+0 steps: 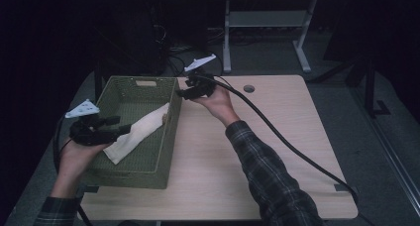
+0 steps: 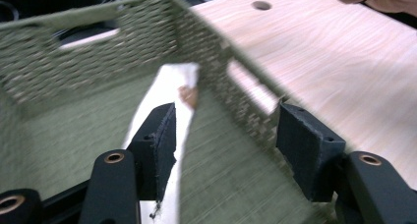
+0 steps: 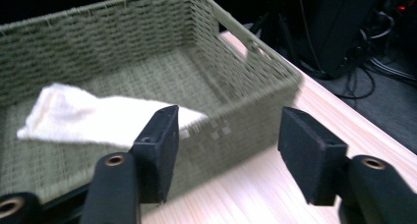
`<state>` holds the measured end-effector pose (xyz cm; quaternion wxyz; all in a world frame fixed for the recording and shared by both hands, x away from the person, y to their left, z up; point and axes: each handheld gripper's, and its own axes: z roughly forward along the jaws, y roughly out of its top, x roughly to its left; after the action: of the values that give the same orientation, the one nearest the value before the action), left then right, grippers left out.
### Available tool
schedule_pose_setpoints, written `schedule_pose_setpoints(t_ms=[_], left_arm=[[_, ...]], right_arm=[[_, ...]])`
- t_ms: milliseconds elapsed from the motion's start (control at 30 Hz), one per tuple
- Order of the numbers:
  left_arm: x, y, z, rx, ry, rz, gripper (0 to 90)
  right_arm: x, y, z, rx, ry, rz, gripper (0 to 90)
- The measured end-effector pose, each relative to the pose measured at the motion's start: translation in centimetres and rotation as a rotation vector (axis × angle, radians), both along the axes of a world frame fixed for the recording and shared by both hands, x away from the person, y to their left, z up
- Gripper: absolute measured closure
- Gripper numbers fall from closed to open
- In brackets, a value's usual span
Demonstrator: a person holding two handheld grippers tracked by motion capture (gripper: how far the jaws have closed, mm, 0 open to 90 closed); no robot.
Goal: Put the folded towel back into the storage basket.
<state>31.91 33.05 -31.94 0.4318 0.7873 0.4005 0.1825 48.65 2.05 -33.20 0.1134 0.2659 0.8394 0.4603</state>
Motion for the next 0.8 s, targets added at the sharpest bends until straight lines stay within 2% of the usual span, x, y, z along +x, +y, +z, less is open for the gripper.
schedule_pose_setpoints(t_ms=[333, 633, 800], left_arm=[[1.3, -7.7, 0.4, -0.014, 0.013, -0.094, 33.9], [2.0, -13.1, -0.1, -0.013, 0.004, -0.163, 28.9], [2.1, -15.2, -0.5, 0.000, -0.004, -0.187, 26.8]], right_arm=[[-2.7, -7.0, -0.5, -0.012, -0.005, -0.030, 32.8], [-5.2, -12.6, -0.9, -0.003, -0.010, -0.073, 29.5], [-6.4, -15.3, -1.6, 0.003, 0.007, -0.105, 27.3]])
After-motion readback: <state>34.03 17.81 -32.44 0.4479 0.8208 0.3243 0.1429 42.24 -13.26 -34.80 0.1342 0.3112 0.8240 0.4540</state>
